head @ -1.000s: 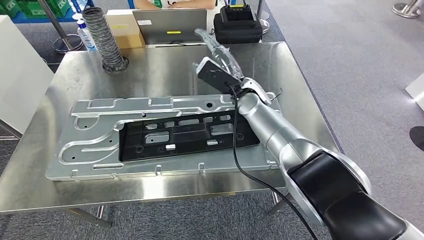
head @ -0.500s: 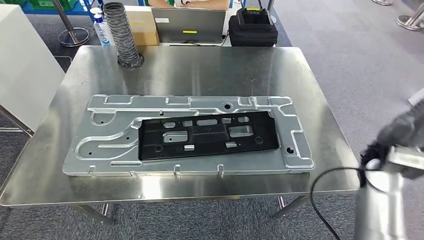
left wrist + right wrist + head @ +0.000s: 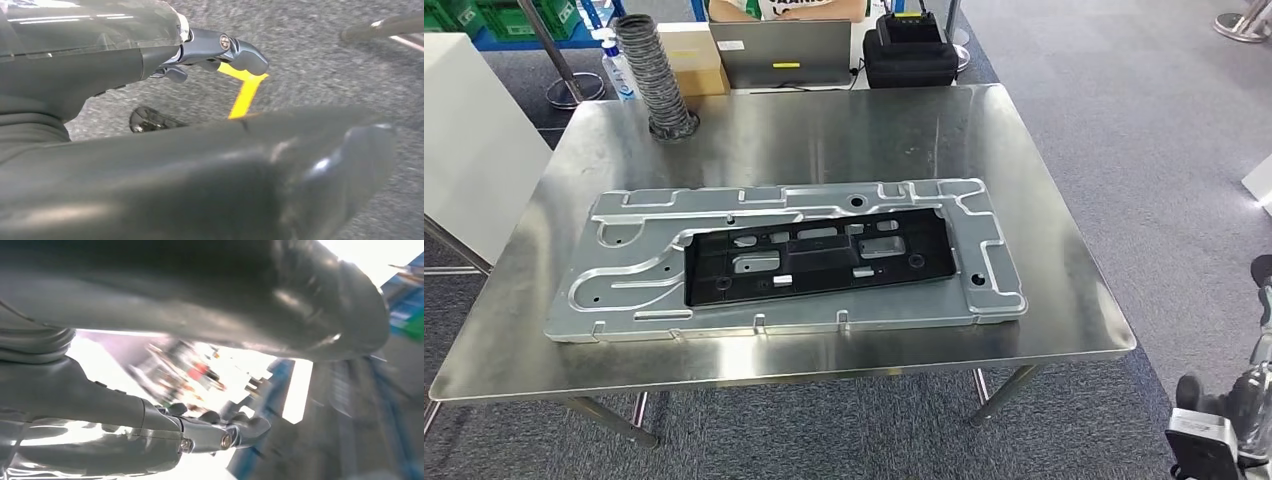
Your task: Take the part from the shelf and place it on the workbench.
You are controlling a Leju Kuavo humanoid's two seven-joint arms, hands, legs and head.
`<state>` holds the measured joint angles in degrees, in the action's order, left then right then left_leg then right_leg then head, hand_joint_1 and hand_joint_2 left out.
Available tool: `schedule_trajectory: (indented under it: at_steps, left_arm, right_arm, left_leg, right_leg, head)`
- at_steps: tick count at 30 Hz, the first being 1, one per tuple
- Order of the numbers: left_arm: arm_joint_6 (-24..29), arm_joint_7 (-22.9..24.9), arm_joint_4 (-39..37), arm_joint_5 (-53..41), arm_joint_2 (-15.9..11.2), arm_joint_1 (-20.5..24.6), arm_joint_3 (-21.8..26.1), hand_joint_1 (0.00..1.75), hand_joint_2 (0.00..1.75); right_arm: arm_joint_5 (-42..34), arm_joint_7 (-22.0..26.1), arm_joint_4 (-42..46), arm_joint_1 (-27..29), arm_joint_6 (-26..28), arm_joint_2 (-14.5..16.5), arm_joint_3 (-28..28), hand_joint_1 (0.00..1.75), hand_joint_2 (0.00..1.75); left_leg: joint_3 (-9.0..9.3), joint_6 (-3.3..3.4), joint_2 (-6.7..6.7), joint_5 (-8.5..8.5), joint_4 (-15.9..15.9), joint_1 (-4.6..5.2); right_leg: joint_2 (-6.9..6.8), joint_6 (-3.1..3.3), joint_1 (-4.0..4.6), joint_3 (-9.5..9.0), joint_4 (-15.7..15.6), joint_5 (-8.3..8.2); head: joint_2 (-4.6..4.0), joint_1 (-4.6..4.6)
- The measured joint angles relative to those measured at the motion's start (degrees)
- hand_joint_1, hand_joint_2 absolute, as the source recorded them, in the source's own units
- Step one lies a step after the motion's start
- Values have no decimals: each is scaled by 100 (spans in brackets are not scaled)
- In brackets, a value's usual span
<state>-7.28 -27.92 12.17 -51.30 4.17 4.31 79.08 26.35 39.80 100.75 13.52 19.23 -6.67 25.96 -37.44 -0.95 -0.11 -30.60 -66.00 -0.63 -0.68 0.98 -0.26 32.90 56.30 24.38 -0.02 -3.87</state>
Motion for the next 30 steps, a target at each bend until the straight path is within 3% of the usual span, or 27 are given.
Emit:
schedule_trajectory:
  at_steps: [2,3,4,7,8,9,12,13,14,15,16,17,18,19,20,22,24,25,27,28,30]
  left_arm:
    - [-13,4,0,-58,14,-7,-16,0,0]
    - [-18,5,0,-86,20,-8,-29,0,0]
    - [-23,6,0,-109,27,-8,-44,0,0]
    - [-22,5,0,-149,53,7,-102,0,0]
    - [-15,4,0,-156,66,14,-120,0,0]
    - [-2,3,0,-161,81,19,-133,0,0]
    - [57,12,-1,-168,147,-2,-147,0,0]
    - [83,19,-2,-169,165,-7,-149,0,0]
    - [107,28,-2,-169,180,-11,-149,0,0]
    - [124,40,-2,-172,184,-14,-149,0,0]
    - [130,54,-2,-180,185,-23,-149,0,0]
    - [131,69,-2,-191,186,-35,-149,0,0]
    - [132,82,-2,-206,187,-48,-149,0,0]
    - [138,92,-2,-224,186,-58,-150,0,0]
    - [146,98,-2,-240,186,-64,-150,0,0]
    - [165,106,-2,-266,181,-69,-153,0,0]
    - [186,115,-2,-284,172,-70,-155,0,0]
    - [196,125,-2,-299,165,-70,-156,0,0]
    - [207,166,-2,-363,147,-79,-163,0,0]
    - [202,193,-2,-413,134,-89,-178,0,0]
    - [174,233,-2,-539,114,-102,-239,0,0]
  right_arm:
    - [69,1,-283,109,-225,197,155,0,0]
    - [117,1,-440,145,-386,296,279,0,0]
    - [188,0,-603,171,-534,389,424,0,0]
    - [497,-1,-1154,193,-835,593,883,0,0]
    - [586,1,-1363,180,-891,637,1025,0,0]
    - [645,1,-1593,158,-926,672,1151,0,0]
    - [838,1,-2400,72,-809,736,1447,0,0]
    - [939,0,-2755,21,-709,742,1526,0,0]
    - [1031,-2,-3148,-47,-585,745,1597,0,0]
    - [1107,-2,-3559,-133,-440,745,1651,0,0]
    - [1163,-4,-4014,-230,-276,744,1684,0,0]
    - [1220,-6,-4479,-338,-102,743,1697,0,0]
    - [1301,-21,-4965,-454,68,734,1697,0,0]
    - [1399,-61,-5466,-571,223,725,1697,0,0]
    - [1510,-145,-5911,-683,346,716,1693,0,0]
    - [1723,-418,-6672,-892,486,707,1662,0,0]
    - [1971,-870,-7291,-1070,463,713,1582,0,0]
    - [2109,-1169,-7549,-1139,379,717,1523,0,0]
    - [2324,-1916,-7975,-1235,59,751,1389,0,0]
    - [2367,-2316,-8141,-1280,-152,786,1341,0,0]
    - [2362,-3083,-8395,-1347,-602,880,1293,0,0]
  left_leg:
    - [-128,-19,1,-454,-650,-5]
    - [-67,-23,1,-538,-763,-5]
    - [117,-21,1,-513,-635,-4]
    - [1058,45,-7,-245,605,16]
    - [1237,84,-11,-199,874,31]
    - [1295,125,-15,-181,979,54]
    - [1201,231,7,3,990,70]
    - [1139,264,23,87,1008,54]
    - [1059,288,40,177,1023,35]
    - [976,302,54,252,1025,27]
    - [885,309,63,321,1024,26]
    - [795,302,71,389,1018,27]
    - [708,291,80,452,1008,28]
    - [620,276,87,514,993,28]
    - [535,258,91,568,974,27]
    - [395,208,90,659,925,31]
    - [335,134,89,744,899,36]
    - [323,92,89,790,901,33]
    - [299,12,83,829,891,10]
    - [258,-16,75,728,817,-1]
    - [100,-45,61,205,352,-13]
  right_leg:
    - [1,11,9,168,12,-114]
    - [1,7,14,252,25,-170]
    - [1,-1,15,334,43,-222]
    - [1,-57,20,525,133,-361]
    - [0,-89,21,545,150,-399]
    - [-2,-126,19,545,152,-438]
    - [14,-235,-12,555,93,-545]
    - [26,-267,-21,595,155,-429]
    - [38,-301,-31,661,332,-189]
    - [47,-337,-48,739,627,152]
    - [48,-375,-61,815,1016,485]
    - [48,-406,-76,862,1400,705]
    - [48,-426,-88,849,1669,778]
    - [48,-435,-101,745,1758,723]
    - [47,-434,-112,533,1618,593]
    - [51,-399,-114,-154,812,466]
    - [61,-319,-80,-665,87,561]
    - [66,-271,-55,-752,-73,607]
    - [52,-165,-39,-690,-110,532]
    - [39,-106,-38,-638,-113,476]
    - [13,-13,-31,-491,-119,345]
  head:
    - [0,-1]
    - [0,-1]
    - [0,0]
    - [0,0]
    - [-1,-1]
    - [-1,0]
    - [-1,2]
    - [0,2]
    - [0,2]
    - [0,2]
    - [0,1]
    - [0,1]
    - [0,1]
    - [0,1]
    - [0,2]
    - [0,2]
    - [0,-1]
    - [0,-1]
    - [0,-2]
    - [0,-2]
    - [0,-2]
